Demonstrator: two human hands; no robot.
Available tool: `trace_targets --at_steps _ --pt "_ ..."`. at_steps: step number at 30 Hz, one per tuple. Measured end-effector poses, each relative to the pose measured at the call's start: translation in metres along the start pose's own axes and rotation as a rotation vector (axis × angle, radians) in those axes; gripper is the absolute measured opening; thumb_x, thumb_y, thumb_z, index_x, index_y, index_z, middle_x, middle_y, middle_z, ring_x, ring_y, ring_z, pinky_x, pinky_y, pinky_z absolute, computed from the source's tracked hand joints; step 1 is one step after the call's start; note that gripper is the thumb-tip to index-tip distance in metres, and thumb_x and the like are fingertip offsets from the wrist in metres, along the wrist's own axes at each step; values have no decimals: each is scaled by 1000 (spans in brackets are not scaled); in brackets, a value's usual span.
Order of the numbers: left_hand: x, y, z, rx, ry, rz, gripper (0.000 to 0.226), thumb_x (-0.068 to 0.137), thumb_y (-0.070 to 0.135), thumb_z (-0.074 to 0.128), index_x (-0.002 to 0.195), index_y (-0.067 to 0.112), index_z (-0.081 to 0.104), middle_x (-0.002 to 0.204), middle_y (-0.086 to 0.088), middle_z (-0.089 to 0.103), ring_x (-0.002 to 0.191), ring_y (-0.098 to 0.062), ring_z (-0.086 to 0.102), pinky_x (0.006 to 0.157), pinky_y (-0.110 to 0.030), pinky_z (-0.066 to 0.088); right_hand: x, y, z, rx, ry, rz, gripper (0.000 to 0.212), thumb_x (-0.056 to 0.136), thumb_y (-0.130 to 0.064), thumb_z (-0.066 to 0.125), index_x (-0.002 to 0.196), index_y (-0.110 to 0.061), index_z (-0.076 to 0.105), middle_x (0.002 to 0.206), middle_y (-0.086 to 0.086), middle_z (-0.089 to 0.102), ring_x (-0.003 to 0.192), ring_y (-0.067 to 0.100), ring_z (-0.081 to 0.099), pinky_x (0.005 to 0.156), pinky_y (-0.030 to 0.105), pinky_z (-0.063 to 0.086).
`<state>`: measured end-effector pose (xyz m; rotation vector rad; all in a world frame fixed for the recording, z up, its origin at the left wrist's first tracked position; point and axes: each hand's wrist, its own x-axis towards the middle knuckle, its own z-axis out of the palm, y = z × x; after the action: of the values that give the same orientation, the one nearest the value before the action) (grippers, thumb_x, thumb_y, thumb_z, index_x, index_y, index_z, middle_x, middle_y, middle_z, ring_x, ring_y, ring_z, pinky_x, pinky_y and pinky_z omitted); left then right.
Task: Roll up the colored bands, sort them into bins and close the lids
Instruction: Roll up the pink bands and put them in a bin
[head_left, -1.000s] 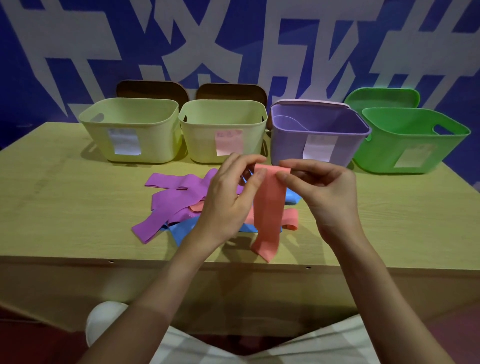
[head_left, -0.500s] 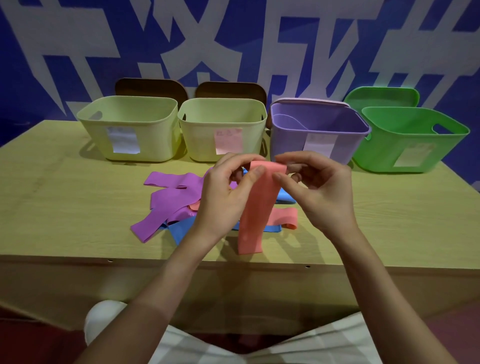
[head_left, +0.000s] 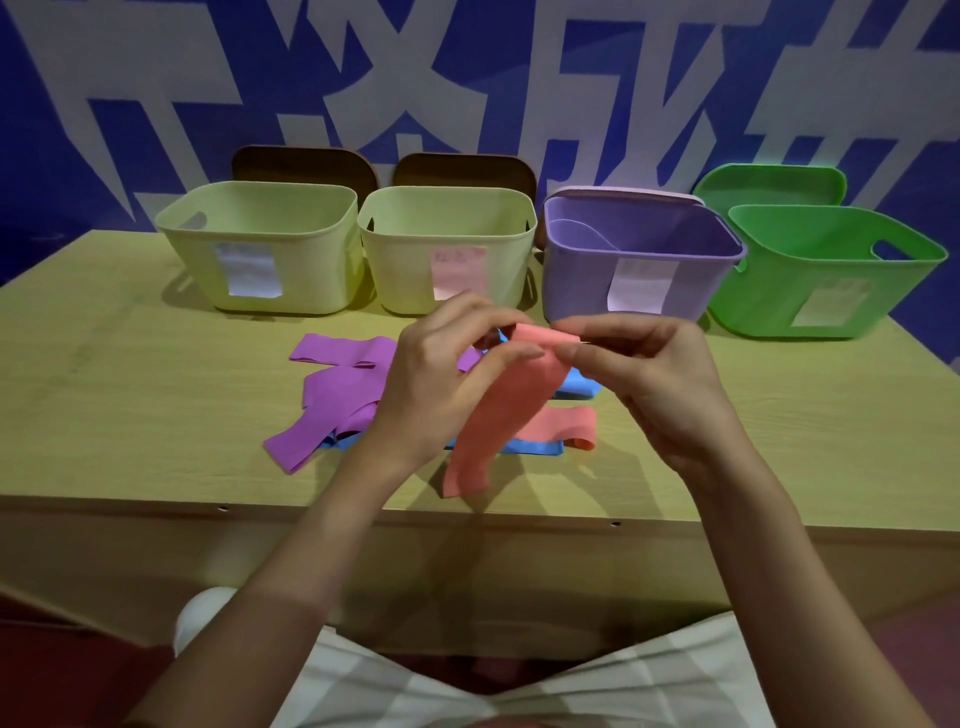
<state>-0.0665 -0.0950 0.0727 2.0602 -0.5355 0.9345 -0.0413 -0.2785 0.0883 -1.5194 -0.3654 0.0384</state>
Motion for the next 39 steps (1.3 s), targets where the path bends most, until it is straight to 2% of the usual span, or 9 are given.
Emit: trace_targets --at_steps 5,10,14,18,22,26,32,35,39 --pt "1 0 -2 -3 -59 64 23 83 10 73 105 6 70 89 8 58 77 -2 49 73 -24 45 -2 -2 -3 47 -3 50 21 75 4 73 86 -13 77 82 7 75 73 10 64 72 23 48" --pt "0 -3 -4 -32 -82 49 20 82 6 73 103 7 71 87 12 56 76 1 47 72 -21 43 -3 0 -1 46 0 3 24 75 6 73 90 -13 76 86 8 75 79 15 67 77 24 51" --pt "-1 -1 0 -152 -58 -108 17 82 11 72 99 12 71 85 7 60 68 -14 46 73 -26 44 -5 1 6 -76 46 -192 24 75 8 75 96 -4 71 87 11 72 73 15 62 69 19 52" --pt "2 2 0 -311 -28 -240 23 82 10 73 95 28 68 81 12 62 66 -11 47 68 -38 47 -4 3 9 -187 46 -327 25 74 4 78 96 -4 69 92 6 71 71 13 62 63 19 46" --pt "4 3 -1 -382 -42 -279 18 83 11 72 94 26 70 81 9 66 66 -22 48 67 -45 46 -2 5 9 -307 91 -386 25 77 -1 76 96 -16 71 93 2 69 73 10 62 66 22 47" --pt "2 2 -1 -327 -24 -277 8 87 19 69 93 23 71 85 4 70 75 -30 56 70 -47 47 -2 7 11 -388 104 -419 19 79 -5 76 97 -10 73 86 3 69 70 6 61 65 17 45" --pt "1 1 -1 -215 -9 -224 4 91 24 63 92 27 65 83 10 64 77 -12 57 70 -36 49 -6 6 15 -332 94 -402 15 85 -8 71 99 -11 70 84 1 69 74 13 61 64 23 48" --pt "-1 1 -1 -217 1 -203 9 90 22 65 99 22 65 85 7 64 78 -14 58 71 -31 49 -5 7 16 -317 99 -385 12 85 -7 70 96 -14 71 84 2 70 74 17 62 65 26 49" --pt "-2 1 -2 -228 -20 -158 20 89 15 66 107 24 64 94 7 65 85 -13 59 75 -30 49 -5 10 18 -268 132 -334 14 85 -7 71 95 -16 73 79 -1 70 70 8 60 65 18 46"
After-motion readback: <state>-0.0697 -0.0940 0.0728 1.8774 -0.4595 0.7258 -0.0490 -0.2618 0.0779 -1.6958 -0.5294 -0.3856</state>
